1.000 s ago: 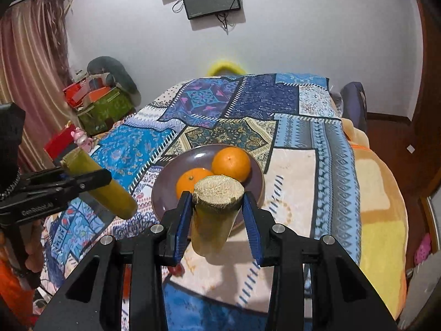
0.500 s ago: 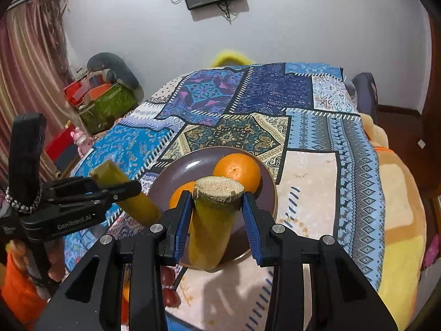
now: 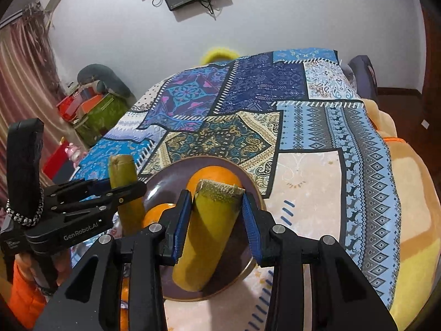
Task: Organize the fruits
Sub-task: 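Lower the banana and squash onto the plate beside the oranges and release, then withdraw both grippers from the plate toward the remaining fruit, then grasp the red tomato with the right gripper and lift it, then grasp the pink pomelo piece with the left gripper while the right gripper holds the tomato, then carry the tomato and pomelo piece over the plate and lower them onto it, then open both grippers and pull them back toward the loose mandarins, then grasp a small mandarin with the right gripper while the left gripper grasps the other mandarin, then carry both mandarins onto the plate beside the large orange and release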
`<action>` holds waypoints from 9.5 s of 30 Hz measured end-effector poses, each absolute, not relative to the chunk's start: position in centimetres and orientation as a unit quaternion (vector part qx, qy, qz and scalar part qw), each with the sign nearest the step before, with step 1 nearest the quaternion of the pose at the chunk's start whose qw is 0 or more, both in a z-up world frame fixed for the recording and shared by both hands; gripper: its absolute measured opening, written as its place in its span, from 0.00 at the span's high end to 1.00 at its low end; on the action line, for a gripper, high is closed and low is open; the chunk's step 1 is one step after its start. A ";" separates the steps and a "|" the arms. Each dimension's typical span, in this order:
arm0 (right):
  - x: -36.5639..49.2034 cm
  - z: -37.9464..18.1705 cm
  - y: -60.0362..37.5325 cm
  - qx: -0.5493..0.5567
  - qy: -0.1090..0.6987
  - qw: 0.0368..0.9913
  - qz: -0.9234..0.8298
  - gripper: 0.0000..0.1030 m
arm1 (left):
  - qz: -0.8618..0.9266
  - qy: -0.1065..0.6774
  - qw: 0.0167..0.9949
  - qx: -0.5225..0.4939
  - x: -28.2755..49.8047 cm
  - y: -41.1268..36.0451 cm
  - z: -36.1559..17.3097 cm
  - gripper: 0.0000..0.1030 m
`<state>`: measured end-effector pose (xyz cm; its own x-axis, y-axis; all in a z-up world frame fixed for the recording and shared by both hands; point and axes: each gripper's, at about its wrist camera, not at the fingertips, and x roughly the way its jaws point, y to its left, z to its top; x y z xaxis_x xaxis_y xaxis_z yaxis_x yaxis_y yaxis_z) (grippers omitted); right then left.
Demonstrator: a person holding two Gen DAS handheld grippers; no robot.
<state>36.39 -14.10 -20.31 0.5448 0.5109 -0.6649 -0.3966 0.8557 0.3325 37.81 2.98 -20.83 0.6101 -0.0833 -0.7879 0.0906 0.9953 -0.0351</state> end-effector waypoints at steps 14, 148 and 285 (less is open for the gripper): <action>37.9 -21.8 -14.5 0.059 0.415 0.876 0.240 0.63 | -0.054 0.432 0.900 0.007 38.5 2.5 -20.8 0.64; 26.4 -18.9 -12.6 -0.017 0.395 0.881 0.258 0.57 | -0.064 0.431 0.900 -0.017 24.2 5.9 -18.9 0.76; 27.3 -22.1 -12.1 -0.005 0.444 0.858 0.257 0.66 | -0.113 0.495 0.861 -0.012 25.3 1.2 -25.5 0.68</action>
